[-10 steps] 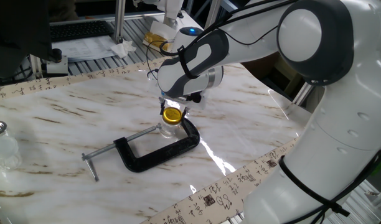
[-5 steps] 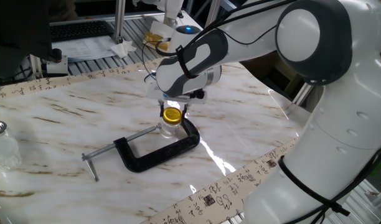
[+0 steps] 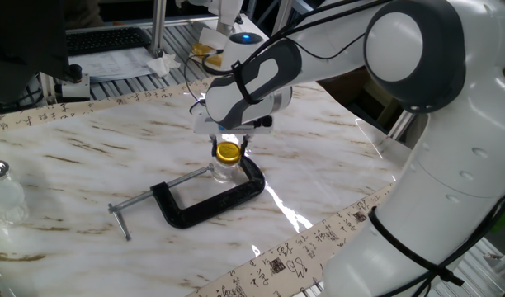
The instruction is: Unscrew the lid from the jar
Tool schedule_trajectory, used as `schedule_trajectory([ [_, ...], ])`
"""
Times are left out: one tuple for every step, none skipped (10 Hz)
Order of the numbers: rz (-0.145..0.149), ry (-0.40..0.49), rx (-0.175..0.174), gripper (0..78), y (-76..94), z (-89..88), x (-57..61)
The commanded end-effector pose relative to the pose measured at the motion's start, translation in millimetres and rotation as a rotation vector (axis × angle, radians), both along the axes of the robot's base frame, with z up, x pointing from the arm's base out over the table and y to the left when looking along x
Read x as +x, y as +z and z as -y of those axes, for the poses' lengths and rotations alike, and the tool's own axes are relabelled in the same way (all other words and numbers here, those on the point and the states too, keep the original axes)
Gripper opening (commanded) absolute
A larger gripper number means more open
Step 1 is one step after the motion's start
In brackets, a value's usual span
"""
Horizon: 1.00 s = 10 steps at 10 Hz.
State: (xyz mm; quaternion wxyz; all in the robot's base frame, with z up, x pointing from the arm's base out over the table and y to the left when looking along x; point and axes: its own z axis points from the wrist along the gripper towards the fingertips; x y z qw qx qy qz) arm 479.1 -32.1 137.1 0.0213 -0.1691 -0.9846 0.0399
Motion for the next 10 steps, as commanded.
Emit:
schedule_trajectory([
  [-0.015, 0.23, -0.022, 1.1, 12.6, -5.8, 10.2],
  [-0.015, 0.235, -0.023, 1.1, 13.2, -5.4, 11.1],
  [-0.016, 0.238, -0.022, 1.1, 15.7, -4.7, 13.8],
  [-0.016, 0.237, -0.023, 1.1, 17.8, -4.2, 14.9],
  [-0.017, 0.234, -0.024, 1.1, 21.1, -4.1, 15.5],
  [-0.019, 0.228, -0.025, 1.1, 25.3, -5.1, 16.4],
  [-0.024, 0.217, -0.024, 1.1, 30.0, -6.9, 17.5],
  [-0.025, 0.189, -0.023, 1.1, 33.9, -9.6, 17.9],
  [-0.024, 0.183, -0.022, 1.1, 34.4, -10.2, 17.8],
  [-0.008, 0.035, 0.003, 1.1, 37.2, -16.3, 16.5],
])
